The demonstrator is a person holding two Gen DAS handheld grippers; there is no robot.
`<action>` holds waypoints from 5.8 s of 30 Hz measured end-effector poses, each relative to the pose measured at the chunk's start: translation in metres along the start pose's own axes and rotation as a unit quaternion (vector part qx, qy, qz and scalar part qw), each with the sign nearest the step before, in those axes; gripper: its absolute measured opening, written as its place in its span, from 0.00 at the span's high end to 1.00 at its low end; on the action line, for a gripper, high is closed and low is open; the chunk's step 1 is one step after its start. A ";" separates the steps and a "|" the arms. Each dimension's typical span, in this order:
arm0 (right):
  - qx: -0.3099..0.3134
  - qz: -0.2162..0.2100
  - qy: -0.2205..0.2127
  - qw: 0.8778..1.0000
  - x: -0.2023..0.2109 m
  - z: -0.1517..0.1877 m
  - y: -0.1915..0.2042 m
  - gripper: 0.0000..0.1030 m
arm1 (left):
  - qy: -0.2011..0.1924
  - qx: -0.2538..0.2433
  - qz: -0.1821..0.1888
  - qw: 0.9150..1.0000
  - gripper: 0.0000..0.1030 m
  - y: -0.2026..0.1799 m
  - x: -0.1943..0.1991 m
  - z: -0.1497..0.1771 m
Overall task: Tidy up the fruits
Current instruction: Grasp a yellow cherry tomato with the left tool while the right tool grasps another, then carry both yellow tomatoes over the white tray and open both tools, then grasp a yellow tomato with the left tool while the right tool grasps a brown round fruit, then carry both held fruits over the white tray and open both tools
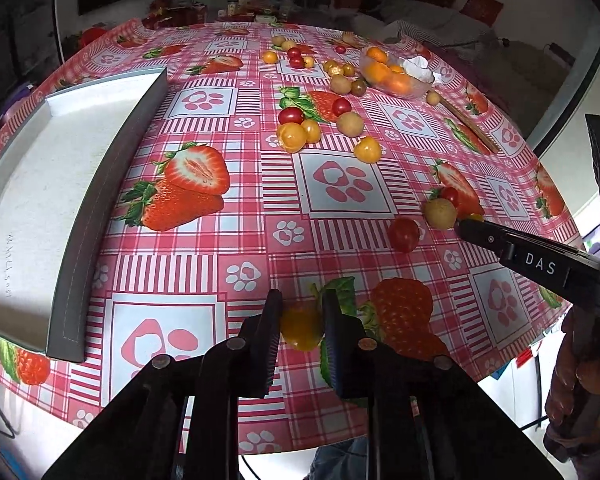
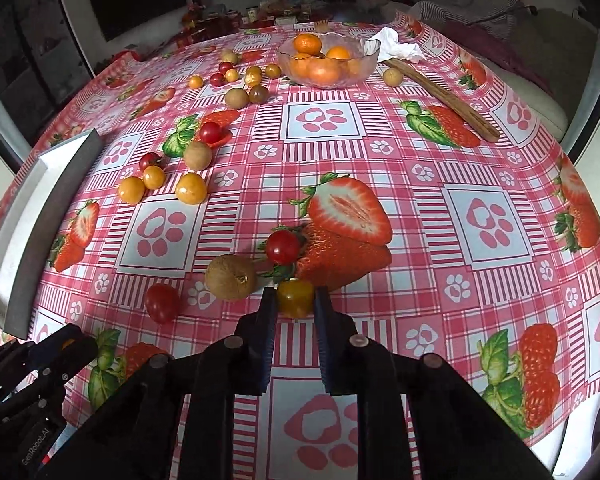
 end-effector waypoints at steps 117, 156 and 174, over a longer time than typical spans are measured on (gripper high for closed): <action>-0.014 -0.051 0.016 0.998 -0.002 0.002 0.010 0.70 | -0.027 -0.060 -0.038 0.997 0.75 0.013 -0.036 -0.091; 0.101 -0.146 0.024 0.984 0.012 -0.031 0.186 0.70 | -0.088 0.061 -0.136 0.985 0.75 0.195 0.068 -0.055; 0.184 -0.167 0.076 0.966 -0.062 -0.070 0.316 0.70 | -0.038 0.099 -0.175 0.979 0.75 0.259 0.033 -0.064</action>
Point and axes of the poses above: each gripper's, at about its wrist camera, not at the fingertips, and x roughly against the way its jaws point, y to its left, z to its underside, the point moved 5 cm from there along -x, roughly the way its jaws point, and after that the axes turned 1 degree about -x, right-handed, at the moved point
